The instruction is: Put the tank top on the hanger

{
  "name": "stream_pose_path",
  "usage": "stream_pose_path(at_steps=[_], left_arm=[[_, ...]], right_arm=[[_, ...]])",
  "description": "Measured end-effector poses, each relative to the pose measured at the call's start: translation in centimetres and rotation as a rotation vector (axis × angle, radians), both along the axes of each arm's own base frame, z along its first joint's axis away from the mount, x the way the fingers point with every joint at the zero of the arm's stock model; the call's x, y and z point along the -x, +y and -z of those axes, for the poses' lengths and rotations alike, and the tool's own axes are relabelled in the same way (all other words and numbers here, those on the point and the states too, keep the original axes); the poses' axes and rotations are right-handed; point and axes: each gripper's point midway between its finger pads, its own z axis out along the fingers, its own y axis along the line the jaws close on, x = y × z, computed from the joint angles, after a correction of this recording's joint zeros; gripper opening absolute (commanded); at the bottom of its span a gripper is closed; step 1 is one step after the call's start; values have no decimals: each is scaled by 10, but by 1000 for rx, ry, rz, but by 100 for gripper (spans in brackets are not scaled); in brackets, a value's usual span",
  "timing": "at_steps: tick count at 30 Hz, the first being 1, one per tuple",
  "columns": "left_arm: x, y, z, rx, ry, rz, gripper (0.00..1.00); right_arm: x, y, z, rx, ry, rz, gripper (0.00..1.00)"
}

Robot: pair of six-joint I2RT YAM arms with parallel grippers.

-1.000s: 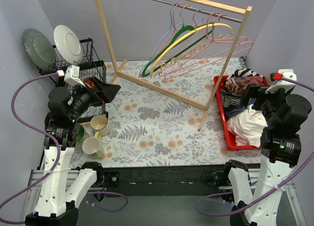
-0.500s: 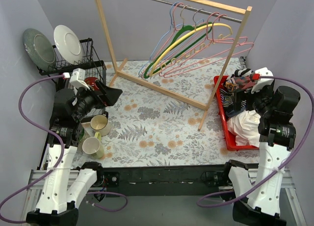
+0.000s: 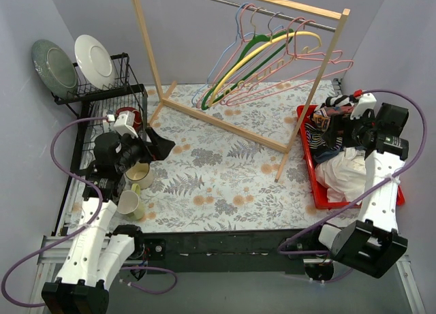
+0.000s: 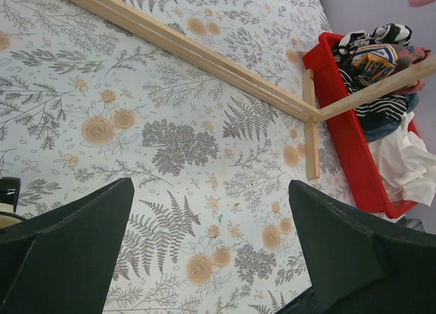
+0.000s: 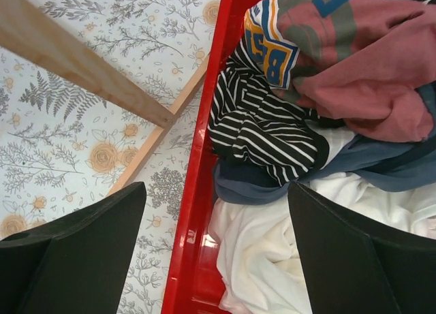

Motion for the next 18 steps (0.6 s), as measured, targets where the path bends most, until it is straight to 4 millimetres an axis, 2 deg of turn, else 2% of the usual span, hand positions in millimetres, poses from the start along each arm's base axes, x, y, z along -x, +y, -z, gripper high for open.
stream_pose_path(at_steps=[6, 7, 12, 15, 16, 18], left_arm=[[4, 0, 21, 1, -9, 1, 98], [5, 0, 25, 1, -8, 1, 98], [10, -4, 47, -7, 18, 14, 98], [11, -7, 48, -15, 17, 24, 98], [10, -8, 48, -18, 13, 26, 98], [10, -10, 49, -24, 13, 32, 98]], right_arm=[[-17, -12, 21, -34, 69, 57, 79], [-23, -16, 22, -34, 71, 75, 74], [-59, -40, 25, -43, 78, 183, 65], [-82, -58, 25, -23, 69, 246, 58], [-88, -63, 26, -18, 67, 263, 49], [-98, -71, 28, -13, 73, 290, 43]])
